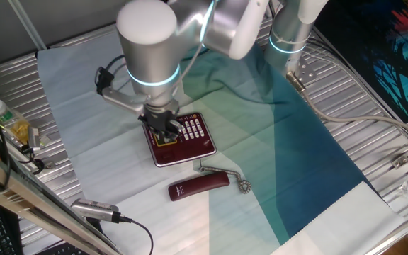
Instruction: Place the handset of the telephone on the corresponding phone cradle
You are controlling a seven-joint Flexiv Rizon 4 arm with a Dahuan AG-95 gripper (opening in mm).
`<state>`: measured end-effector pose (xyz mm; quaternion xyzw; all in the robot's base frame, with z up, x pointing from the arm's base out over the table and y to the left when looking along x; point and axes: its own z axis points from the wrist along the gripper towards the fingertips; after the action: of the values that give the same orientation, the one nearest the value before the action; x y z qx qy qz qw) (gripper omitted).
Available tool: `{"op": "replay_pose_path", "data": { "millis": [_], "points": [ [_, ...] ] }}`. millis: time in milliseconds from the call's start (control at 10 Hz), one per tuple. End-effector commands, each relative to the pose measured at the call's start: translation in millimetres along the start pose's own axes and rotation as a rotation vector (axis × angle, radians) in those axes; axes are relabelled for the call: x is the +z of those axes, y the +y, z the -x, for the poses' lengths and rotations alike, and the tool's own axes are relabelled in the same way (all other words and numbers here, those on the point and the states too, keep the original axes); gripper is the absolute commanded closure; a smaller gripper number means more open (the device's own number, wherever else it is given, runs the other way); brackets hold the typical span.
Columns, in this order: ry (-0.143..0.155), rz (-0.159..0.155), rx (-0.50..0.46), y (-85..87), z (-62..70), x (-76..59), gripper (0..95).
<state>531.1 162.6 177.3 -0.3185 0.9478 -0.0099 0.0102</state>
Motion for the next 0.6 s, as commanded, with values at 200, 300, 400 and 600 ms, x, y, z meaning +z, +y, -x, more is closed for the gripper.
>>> {"op": "replay_pose_path", "data": {
  "millis": [200, 300, 400, 600],
  "points": [
    [-0.009, -0.004, 0.040, 21.9, 8.6, 4.2, 57.0],
    [-0.013, -0.005, 0.075, 37.1, 14.6, 9.5, 57.0],
    [-0.015, -0.008, 0.105, 47.6, 19.3, 12.6, 38.0],
    [-0.018, -0.011, 0.176, 64.8, 28.3, 17.4, 38.0]
  ]
}}
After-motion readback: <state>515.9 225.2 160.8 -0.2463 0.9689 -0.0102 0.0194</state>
